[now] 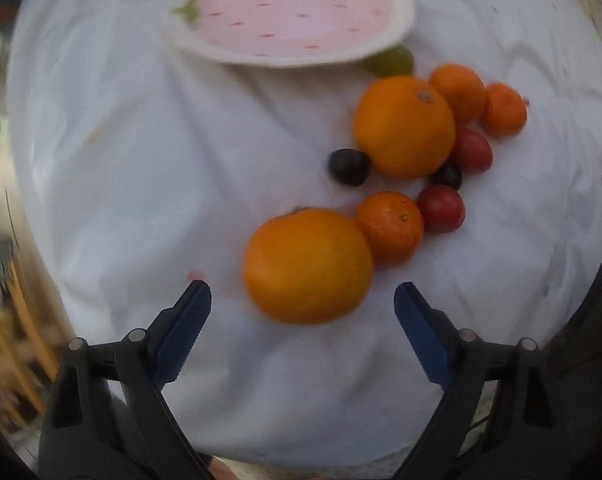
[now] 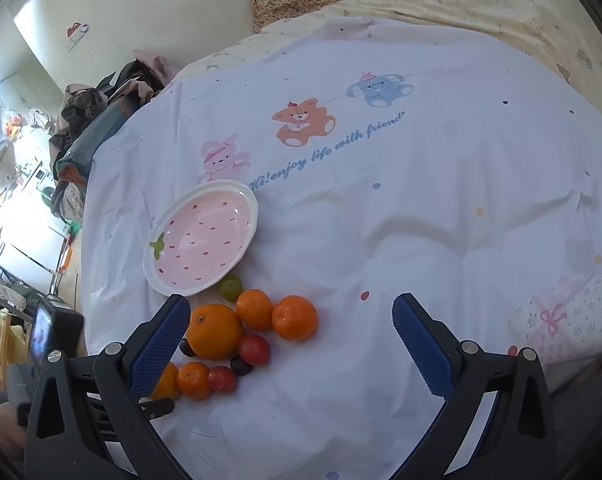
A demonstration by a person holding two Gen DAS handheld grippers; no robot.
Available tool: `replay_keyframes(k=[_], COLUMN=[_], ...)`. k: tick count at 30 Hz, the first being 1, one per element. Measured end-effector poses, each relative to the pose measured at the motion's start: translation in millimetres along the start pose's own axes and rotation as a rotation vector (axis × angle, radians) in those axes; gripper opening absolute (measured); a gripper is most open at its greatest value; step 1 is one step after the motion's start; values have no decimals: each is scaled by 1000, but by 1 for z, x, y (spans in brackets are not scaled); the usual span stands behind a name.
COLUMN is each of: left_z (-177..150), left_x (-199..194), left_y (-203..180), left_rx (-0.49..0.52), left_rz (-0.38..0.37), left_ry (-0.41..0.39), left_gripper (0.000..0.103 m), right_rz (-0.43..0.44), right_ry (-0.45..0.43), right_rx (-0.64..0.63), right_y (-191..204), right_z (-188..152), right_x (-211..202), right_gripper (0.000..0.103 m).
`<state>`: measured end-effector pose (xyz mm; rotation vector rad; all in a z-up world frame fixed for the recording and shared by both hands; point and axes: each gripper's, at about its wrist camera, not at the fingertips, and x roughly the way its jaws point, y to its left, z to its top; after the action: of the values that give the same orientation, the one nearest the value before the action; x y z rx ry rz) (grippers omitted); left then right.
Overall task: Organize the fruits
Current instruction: 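Grasp the large orange with the left tool while the right tool grasps a tangerine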
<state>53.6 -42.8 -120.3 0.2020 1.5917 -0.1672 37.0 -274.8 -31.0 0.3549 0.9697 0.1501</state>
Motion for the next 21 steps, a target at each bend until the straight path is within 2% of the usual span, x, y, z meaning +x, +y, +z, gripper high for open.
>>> replay_keyframes(k=[2,5,7,10,14,21], left_z=[2,4,2,-3,-14,-39], left_x=[1,1,-4,-16,-36,-76], left_y=[-5,-11,-11,-10,-13,1], left_rx=[15,41,39,28,11,-188], left_rz=[-4,18,24,-11,-15,-154], left_ry=[-7,-27,-46,-61,-112,-232], left_gripper=[77,70,58,57,56,55], right_rz=[-8,-22,-20,-20,-21,-48], right_ry=[1,0,4,7,2,50], right_rx=[5,8,8,6,12,5], right_y=[-2,-4,-4,-4,-5,-9], right_z=[0,0,1,1,3,0], right_x=[-1,0,1,2,1,12], right_gripper=[103,103,103,103,103,103])
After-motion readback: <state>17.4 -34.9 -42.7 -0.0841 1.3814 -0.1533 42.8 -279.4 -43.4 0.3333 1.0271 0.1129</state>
